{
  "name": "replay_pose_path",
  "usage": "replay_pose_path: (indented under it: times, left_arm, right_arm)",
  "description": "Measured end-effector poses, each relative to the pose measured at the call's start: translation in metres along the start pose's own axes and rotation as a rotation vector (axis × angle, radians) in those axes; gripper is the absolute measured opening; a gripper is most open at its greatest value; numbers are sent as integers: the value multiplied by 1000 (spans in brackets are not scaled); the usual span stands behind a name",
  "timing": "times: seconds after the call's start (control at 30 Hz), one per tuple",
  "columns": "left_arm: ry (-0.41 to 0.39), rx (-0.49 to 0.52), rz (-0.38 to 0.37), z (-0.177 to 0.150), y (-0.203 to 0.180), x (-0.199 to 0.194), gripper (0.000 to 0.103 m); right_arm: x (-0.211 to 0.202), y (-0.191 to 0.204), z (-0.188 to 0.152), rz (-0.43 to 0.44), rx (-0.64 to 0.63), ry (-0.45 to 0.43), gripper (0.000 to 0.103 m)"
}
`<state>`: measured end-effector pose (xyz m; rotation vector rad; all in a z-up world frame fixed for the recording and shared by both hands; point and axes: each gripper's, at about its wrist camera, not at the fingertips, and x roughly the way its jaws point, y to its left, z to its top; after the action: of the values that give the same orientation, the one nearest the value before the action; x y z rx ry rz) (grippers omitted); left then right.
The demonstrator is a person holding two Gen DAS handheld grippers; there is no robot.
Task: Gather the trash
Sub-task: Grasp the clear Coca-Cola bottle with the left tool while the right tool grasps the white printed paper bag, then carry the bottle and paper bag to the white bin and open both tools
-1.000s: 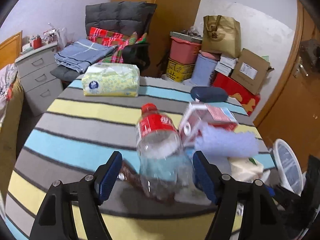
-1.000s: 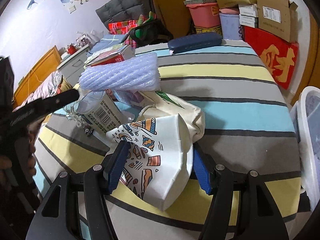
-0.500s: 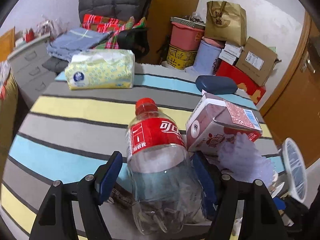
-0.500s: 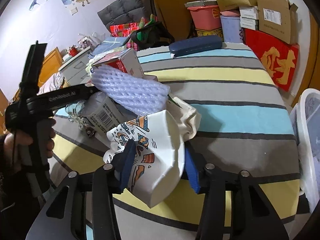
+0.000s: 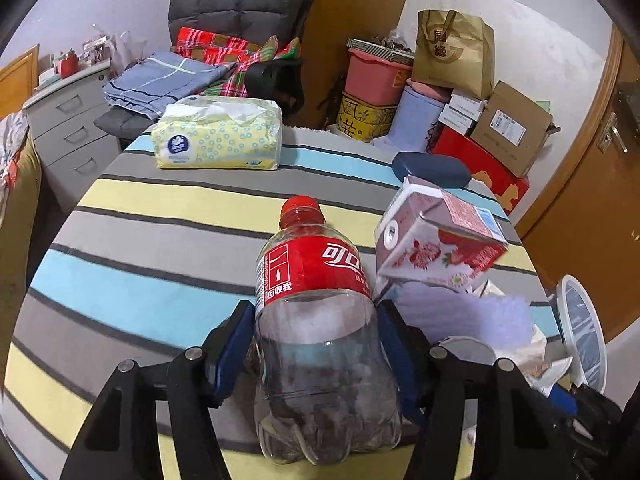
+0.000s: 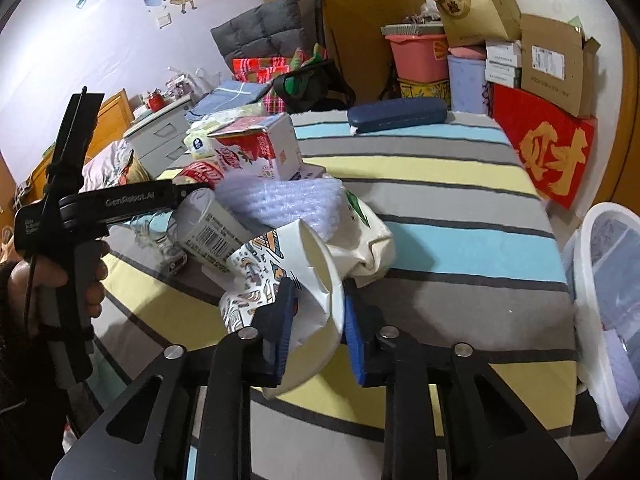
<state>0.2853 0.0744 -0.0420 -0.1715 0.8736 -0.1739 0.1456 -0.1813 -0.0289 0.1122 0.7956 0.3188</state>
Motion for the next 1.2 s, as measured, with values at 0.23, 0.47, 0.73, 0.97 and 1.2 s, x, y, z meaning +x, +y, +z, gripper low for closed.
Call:
replay_pose_path:
  times: [0.23,0.47,0.73,0.97,1.2]
  left_arm:
    - [-1,-5,-3,-25,3,-21,63]
    - [0,20,-2,-49,-3,-38,63]
    - [8,40,-15,-62,-4,-49,63]
    - [76,23,17,-61,-2,-25,64]
    - [49,3,25,-66,0,-27,62]
  right_arm:
    - [-8,8,-8,-14,-47,-15,14]
    - [-9,16,-14,-54,-82,-3,11]
    - [-10,18,-17,-61,-81,4,10]
    - [-8,20,-20,-65,-73,8,9]
    - [-12,16,-23,-64,-51,-3,9]
